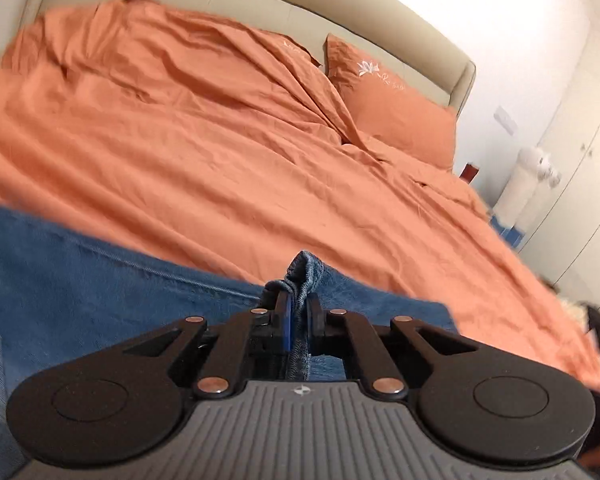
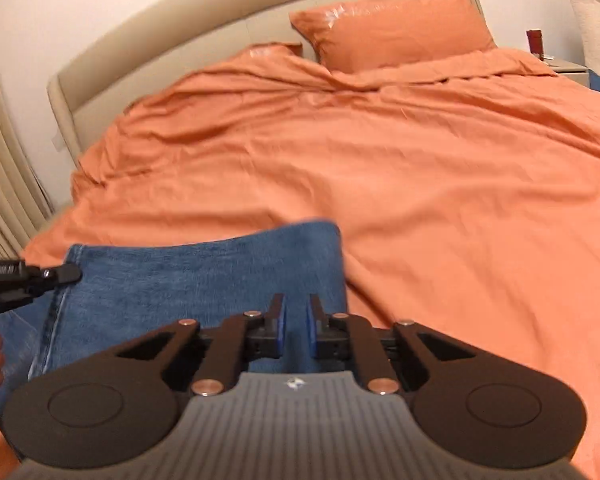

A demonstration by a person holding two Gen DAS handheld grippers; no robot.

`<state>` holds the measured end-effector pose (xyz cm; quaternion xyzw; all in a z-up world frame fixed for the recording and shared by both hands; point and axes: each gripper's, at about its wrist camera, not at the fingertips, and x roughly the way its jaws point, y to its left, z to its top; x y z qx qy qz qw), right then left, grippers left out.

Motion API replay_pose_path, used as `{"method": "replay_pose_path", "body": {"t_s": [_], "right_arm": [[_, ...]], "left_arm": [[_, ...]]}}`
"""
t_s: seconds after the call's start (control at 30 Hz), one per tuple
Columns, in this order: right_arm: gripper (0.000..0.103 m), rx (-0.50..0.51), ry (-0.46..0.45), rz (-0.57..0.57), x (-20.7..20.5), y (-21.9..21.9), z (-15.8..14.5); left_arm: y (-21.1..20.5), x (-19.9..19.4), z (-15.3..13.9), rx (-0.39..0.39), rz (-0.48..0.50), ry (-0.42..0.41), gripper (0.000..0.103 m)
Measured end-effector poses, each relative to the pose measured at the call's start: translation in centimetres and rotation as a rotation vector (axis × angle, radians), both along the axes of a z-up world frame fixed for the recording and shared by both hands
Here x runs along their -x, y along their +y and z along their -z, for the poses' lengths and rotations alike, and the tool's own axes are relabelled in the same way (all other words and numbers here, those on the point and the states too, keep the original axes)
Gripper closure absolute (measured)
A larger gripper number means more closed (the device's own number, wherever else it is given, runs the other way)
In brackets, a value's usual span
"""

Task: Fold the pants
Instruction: 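Grasp the folded jeans edge with the left gripper while the right gripper grasps beside it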

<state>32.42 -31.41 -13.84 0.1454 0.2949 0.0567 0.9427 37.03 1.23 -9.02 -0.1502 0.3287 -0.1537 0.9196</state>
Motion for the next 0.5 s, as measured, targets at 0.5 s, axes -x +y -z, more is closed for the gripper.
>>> {"method": "replay_pose_path", "body": {"t_s": [0.5], "right_arm": [[0.103, 0.126, 0.108, 0.02, -6.8, 1.1, 6.4]], "left_arm": [[1.5, -1.7, 7.0, -0.025, -0.01, 0.134, 0.094]]}}
